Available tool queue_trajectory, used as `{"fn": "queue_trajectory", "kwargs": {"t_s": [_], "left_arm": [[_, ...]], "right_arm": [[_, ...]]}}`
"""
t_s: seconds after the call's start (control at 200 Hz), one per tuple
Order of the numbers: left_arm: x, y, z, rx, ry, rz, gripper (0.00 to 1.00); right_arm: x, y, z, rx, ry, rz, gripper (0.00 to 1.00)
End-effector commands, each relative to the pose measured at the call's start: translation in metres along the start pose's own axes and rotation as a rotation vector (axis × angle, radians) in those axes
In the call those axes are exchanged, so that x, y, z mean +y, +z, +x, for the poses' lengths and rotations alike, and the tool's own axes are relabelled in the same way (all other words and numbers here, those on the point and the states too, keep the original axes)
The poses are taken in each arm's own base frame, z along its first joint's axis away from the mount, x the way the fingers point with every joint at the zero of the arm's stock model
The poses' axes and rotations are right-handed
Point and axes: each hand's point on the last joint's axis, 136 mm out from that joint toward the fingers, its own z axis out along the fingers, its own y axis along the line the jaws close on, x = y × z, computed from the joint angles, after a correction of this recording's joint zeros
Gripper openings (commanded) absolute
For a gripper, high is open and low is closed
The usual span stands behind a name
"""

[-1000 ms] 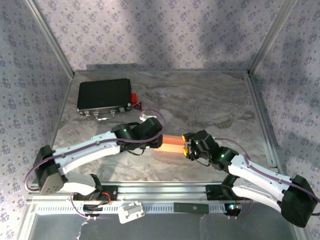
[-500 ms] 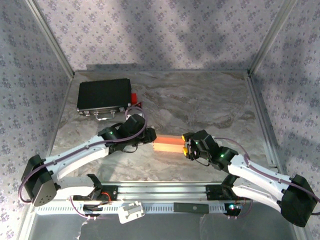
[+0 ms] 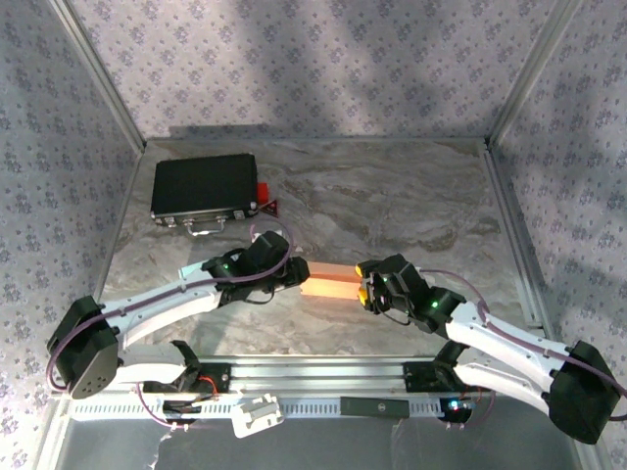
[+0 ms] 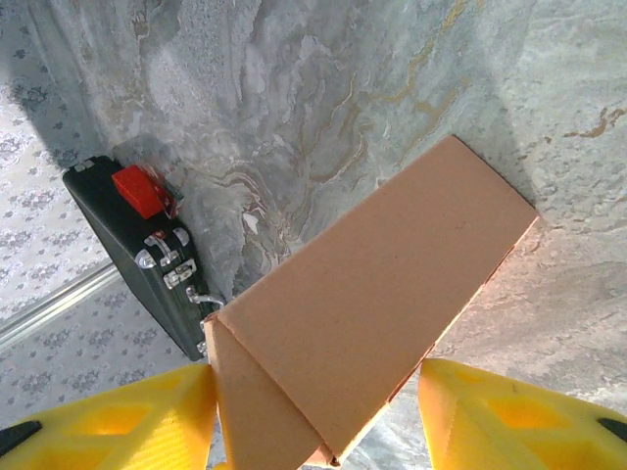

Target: Fold the paper box

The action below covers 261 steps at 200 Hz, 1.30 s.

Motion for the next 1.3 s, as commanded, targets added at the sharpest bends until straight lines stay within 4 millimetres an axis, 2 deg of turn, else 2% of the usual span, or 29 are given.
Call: {"fn": "queue_trajectory", "kwargs": {"t_s": [0.0,0.2,0.36,0.45,0.8,1.099,1.209,1.299], "left_arm": [[0.013,0.006,0.005,0.009,-0.025,-0.028,0.4],[0.024,0.007,0.01,0.006,-0.039,-0.042,0.35],[0.03,0.007,0.013,0.006,-0.045,-0.05,0.34],[0.029,0.006,0.013,0.005,-0.045,-0.046,0.33],[0.023,0.003,0.01,-0.004,-0.036,-0.041,0.32],[0.022,0.001,0.009,-0.006,-0.034,-0.041,0.32],[0.022,0.001,0.01,-0.008,-0.032,-0.042,0.32],[0.022,-0.001,0.01,-0.012,-0.032,-0.036,0.32]], "right_arm": [[-0.017,0.003,-0.01,-0.028,-0.008,0.057,0.57],[-0.016,-0.003,-0.013,-0.03,-0.03,0.064,0.6],[-0.002,-0.016,-0.012,-0.033,-0.088,0.029,0.67],[0.003,-0.024,-0.01,-0.029,-0.125,0.02,0.67],[-0.001,-0.018,0.016,0.067,-0.209,0.024,0.52],[-0.033,-0.007,0.01,0.065,-0.21,0.107,0.38],[-0.031,-0.01,0.01,0.061,-0.221,0.096,0.27],[-0.027,-0.015,0.011,0.055,-0.241,0.094,0.26]]}}
